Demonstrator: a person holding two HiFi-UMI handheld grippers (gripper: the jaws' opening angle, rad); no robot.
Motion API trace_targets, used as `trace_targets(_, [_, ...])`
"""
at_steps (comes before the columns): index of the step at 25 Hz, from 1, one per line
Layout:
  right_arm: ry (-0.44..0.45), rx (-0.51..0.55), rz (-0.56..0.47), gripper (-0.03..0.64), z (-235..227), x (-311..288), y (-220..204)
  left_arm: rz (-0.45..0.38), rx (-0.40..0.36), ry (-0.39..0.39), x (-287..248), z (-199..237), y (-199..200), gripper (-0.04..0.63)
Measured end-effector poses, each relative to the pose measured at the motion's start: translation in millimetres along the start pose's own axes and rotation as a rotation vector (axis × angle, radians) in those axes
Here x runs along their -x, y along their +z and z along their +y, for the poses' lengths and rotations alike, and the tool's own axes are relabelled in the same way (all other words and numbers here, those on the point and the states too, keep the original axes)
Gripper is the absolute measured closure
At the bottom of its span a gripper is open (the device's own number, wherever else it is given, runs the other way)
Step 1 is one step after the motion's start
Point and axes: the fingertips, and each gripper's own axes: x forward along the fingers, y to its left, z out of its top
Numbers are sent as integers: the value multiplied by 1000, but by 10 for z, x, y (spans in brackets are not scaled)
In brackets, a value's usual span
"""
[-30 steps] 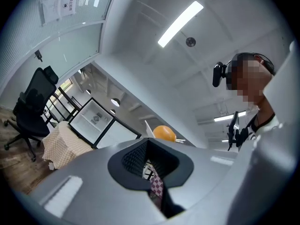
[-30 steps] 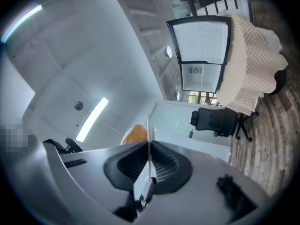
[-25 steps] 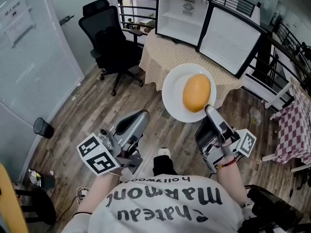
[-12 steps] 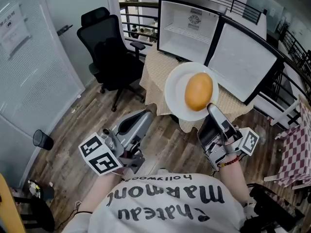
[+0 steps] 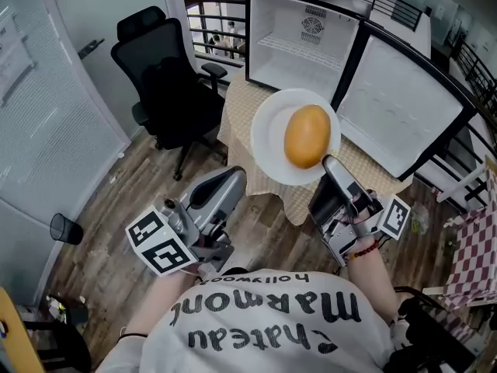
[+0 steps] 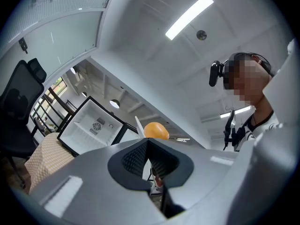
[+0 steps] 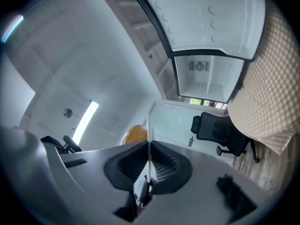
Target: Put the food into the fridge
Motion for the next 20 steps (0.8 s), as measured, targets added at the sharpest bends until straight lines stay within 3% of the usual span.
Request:
trace_targets(8, [-31,-13,-21,586,-448,-227,249,29,26,-8,-265,527,1,592])
trace_targets(20, [-92,13,-92,587,-1115,-766,626,82,85,-92,-772,1488,127,592])
